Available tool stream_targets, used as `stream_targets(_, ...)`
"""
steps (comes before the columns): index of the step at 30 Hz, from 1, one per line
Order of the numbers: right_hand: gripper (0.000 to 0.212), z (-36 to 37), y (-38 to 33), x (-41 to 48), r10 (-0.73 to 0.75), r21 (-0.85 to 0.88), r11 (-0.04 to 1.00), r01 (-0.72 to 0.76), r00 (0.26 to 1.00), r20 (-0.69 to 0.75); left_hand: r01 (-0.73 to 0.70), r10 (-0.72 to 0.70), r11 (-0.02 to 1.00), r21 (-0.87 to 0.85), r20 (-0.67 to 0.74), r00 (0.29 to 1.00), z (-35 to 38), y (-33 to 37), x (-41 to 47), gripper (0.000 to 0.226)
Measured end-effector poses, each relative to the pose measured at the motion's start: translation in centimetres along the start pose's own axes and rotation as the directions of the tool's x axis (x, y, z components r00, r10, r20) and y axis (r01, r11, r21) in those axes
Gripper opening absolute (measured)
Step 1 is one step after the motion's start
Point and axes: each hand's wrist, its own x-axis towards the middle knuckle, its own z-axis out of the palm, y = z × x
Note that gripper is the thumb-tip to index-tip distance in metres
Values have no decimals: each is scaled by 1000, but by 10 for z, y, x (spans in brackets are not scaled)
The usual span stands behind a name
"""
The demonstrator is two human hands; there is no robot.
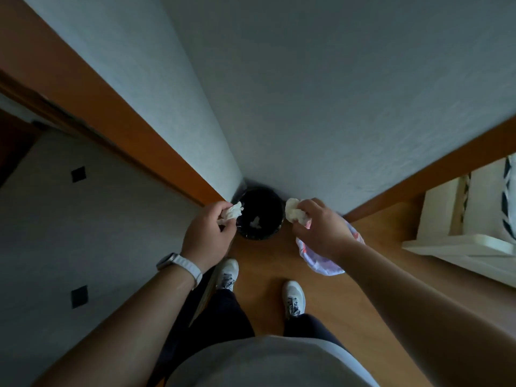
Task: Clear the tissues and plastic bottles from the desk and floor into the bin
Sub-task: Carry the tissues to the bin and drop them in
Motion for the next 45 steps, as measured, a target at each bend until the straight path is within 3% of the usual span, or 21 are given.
stream_targets(6, 41, 45, -9, 36, 166, -13, 986, -166, 986, -15, -26, 28, 999, -20, 125, 992, 20, -59, 54, 27)
stream_targets(14, 39, 139, -5, 108, 273, 14, 962, -273, 960, -59, -47, 47, 999, -5, 231, 972, 76, -152, 123, 27)
stream_targets(21, 39, 248, 47, 150, 392, 57, 919, -390, 920, -18, 105, -91, 994, -32, 297, 951, 168, -213, 157, 24)
stream_targets(31, 40, 385, 172, 215, 283, -66, 957, -282, 959, 8, 73, -71, 997, -3, 219, 973, 318, -319, 221, 23)
stream_targets(35, 40, 410, 200, 236, 230, -135, 962, -236, 971, -63, 68, -64, 998, -9, 232, 971, 361, -346, 241, 27)
stream_targets(39, 43, 418, 217, 252, 217, -149, 959, -242, 961, -170, 29, -30, 1000, 9, 223, 974, 381, -355, 259, 35)
stream_targets(45, 45, 406, 217, 242, 230, -189, 950, -247, 968, -104, -76, 51, 993, 91, 257, 965, 369, -343, 256, 46)
